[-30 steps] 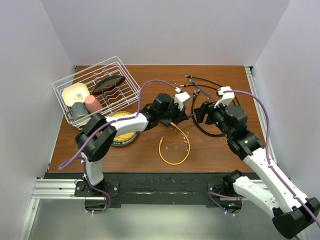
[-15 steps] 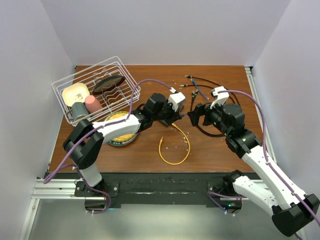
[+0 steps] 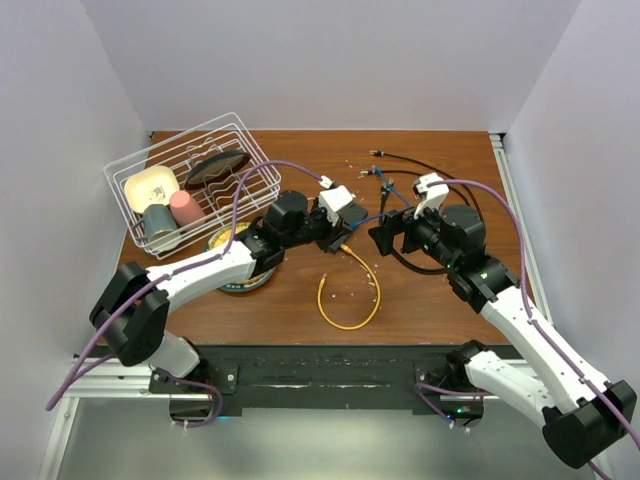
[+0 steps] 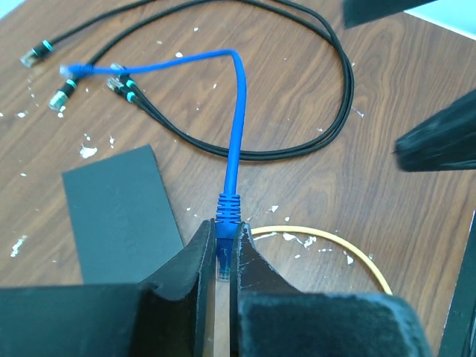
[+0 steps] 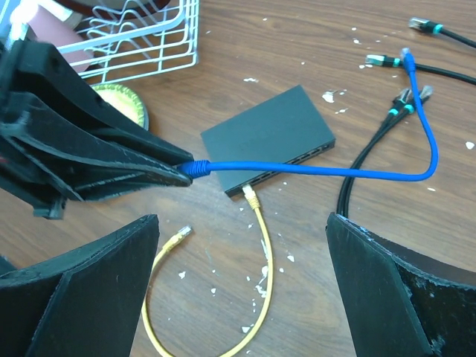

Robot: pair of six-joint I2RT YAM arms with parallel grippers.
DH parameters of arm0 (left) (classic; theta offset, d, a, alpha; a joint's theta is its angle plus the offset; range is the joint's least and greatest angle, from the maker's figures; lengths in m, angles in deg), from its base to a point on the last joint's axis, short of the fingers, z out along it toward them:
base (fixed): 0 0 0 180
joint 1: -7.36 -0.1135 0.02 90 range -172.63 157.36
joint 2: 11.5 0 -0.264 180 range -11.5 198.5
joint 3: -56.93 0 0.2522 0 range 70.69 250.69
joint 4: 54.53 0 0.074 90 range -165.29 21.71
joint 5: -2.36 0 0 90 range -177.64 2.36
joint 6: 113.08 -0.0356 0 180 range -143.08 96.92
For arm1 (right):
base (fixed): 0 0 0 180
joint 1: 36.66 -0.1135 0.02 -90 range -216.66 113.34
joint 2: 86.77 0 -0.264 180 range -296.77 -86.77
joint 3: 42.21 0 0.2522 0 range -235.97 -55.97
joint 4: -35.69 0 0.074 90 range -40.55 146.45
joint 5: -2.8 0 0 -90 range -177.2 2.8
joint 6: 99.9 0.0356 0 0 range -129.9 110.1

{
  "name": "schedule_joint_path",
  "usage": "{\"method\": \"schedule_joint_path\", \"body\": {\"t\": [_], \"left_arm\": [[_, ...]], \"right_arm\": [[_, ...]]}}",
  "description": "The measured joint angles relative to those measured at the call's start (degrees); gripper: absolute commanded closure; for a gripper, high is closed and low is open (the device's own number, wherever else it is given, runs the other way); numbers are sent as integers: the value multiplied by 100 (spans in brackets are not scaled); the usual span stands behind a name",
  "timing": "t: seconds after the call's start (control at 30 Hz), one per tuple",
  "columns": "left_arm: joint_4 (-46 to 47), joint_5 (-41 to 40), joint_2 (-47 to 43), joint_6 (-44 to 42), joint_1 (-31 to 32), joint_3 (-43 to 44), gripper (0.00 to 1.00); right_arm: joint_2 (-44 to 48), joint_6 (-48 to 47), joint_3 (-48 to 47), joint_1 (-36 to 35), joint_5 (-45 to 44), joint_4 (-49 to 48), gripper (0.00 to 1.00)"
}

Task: Insert the plug into the switch port

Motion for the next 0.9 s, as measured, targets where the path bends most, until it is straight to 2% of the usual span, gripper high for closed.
{"method": "schedule_joint_path", "body": {"t": [0.9], "left_arm": [[-50, 415, -492, -444, 0, -179, 100]], "right_arm": [[-533, -479, -581, -2, 940, 92, 1]]}}
